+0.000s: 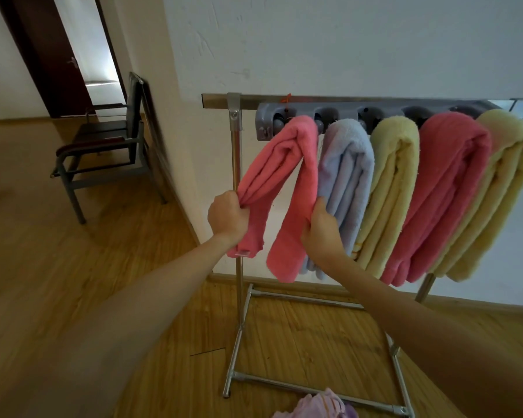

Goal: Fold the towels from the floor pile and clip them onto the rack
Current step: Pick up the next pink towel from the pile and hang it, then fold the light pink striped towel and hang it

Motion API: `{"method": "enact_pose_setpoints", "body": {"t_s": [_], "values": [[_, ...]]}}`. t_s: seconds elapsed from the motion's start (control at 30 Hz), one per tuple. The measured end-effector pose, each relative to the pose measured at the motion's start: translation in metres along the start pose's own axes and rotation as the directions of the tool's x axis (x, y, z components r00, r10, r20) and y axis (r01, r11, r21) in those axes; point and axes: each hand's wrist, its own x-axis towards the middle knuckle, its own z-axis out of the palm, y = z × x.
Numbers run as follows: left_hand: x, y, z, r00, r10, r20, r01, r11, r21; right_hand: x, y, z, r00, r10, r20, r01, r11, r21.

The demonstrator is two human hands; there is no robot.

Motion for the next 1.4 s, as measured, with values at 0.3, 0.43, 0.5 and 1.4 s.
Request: {"method": "enact_pose_setpoints", "body": {"t_s": [0.3, 0.43, 0.5, 1.4], "values": [[-0.034, 0.008, 0.026, 0.991, 0.062, 0.117, -0.057, 0.997, -0.044, 0.015, 0.021, -0.010, 0.960, -0.096, 0.265, 0.127, 0.986, -0.104], [-0.055, 0.019, 0.041, 0.976, 0.066, 0.205, -0.028, 0.983, -0.182, 0.008, 0.031, -0.025, 0.910, -0.115, 0.399, 0.169, 0.980, -0.102], [-0.069, 0.022, 0.046, 0.966, 0.076, 0.248, -0.017, 0.973, -0.232, -0.003, 0.040, -0.032, 0.901, -0.100, 0.423, 0.165, 0.979, -0.118], [-0.381, -0.148, 0.299, 0.368, -0.184, 0.912, -0.006, 0.980, 0.200, -0.317, 0.379, 0.100, 0.368, 0.589, 0.719, -0.346, 0.805, -0.483]]}}
